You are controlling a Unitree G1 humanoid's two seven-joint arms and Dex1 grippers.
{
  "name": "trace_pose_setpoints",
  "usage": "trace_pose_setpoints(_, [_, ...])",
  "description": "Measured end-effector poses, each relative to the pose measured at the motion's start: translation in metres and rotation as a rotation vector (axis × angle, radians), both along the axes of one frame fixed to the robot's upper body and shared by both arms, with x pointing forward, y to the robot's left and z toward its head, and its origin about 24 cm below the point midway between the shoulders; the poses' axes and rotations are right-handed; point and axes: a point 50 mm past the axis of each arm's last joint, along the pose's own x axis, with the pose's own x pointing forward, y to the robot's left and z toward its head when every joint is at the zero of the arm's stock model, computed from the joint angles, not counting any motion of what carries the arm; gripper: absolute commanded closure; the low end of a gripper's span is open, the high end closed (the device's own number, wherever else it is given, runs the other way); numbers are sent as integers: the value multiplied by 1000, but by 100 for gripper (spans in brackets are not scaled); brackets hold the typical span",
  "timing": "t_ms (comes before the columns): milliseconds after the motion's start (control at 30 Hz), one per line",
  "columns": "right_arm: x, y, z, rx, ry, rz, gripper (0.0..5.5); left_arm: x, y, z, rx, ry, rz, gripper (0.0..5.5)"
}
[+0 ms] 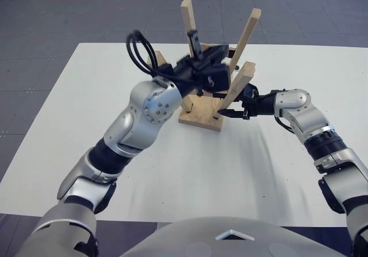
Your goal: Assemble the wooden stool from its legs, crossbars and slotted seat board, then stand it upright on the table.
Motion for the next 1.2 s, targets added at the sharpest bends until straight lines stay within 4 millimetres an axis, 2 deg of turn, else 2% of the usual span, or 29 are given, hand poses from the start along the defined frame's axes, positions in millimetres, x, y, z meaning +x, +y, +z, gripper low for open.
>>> trace_pose_setpoints(33, [0, 0, 0, 0, 0, 0, 347, -5, 3, -26, 79, 163, 9, 540])
trace_pose_setpoints(67, [0, 0, -1, -1, 2, -4, 347, -7, 4, -29, 96, 194, 16, 540])
trace_pose_setpoints(233, [-2, 0, -3, 1, 3, -12, 347, -8, 8, -25, 137, 242, 30, 540])
trace_pose_setpoints(333, [-2, 0, -2, 1, 1, -12, 347, -7, 9, -22, 56, 245, 46, 540])
trace_pose_setpoints(400, [-1, 0, -2, 1, 0, -11, 347, -3, 10, -8, -82, 164, 72, 540])
trace_pose_setpoints(500, [-1, 0, -2, 1, 0, -10, 347, -1, 10, 33, -270, -51, 72, 540])
trace_pose_setpoints(567, [-1, 0, -2, 1, 0, -10, 347, -2, 9, 57, -315, -170, 38, 540])
trace_pose_setpoints(633, [-1, 0, -2, 1, 0, -10, 347, -4, 6, 65, -314, -222, 10, 540])
trace_pose_setpoints(733, [-1, 0, -2, 1, 0, -10, 347, 3, 6, 48, -218, -172, 30, 540])
trace_pose_setpoints(800, [-2, 0, -2, 1, 0, -9, 347, 6, 6, 10, -94, -16, 33, 540])
trace_pose_setpoints(833, [-1, 0, -2, 1, 0, -9, 347, 0, 5, -18, -17, 124, 19, 540])
trace_pose_setpoints(867, [-2, 0, -2, 1, 0, -9, 347, -6, 6, -35, 1, 218, 11, 540])
trace_pose_setpoints(967, [-2, 0, -3, -1, 3, -15, 347, -19, 3, -40, 48, 305, -44, 540])
trace_pose_setpoints(1000, [-2, 1, -2, -1, 1, -12, 347, -27, 5, -62, 109, 430, -47, 540])
trace_pose_setpoints(1067, [-2, 0, -2, -1, 1, -13, 347, -33, 13, -85, 151, 562, -3, 540])
trace_pose_setpoints(1133, [-2, 1, -2, -2, 1, -14, 347, -29, 16, -82, 122, 556, 23, 540])
trace_pose_setpoints(1200, [-2, 1, -1, -2, 1, -14, 347, -23, 14, -62, -30, 476, 20, 540])
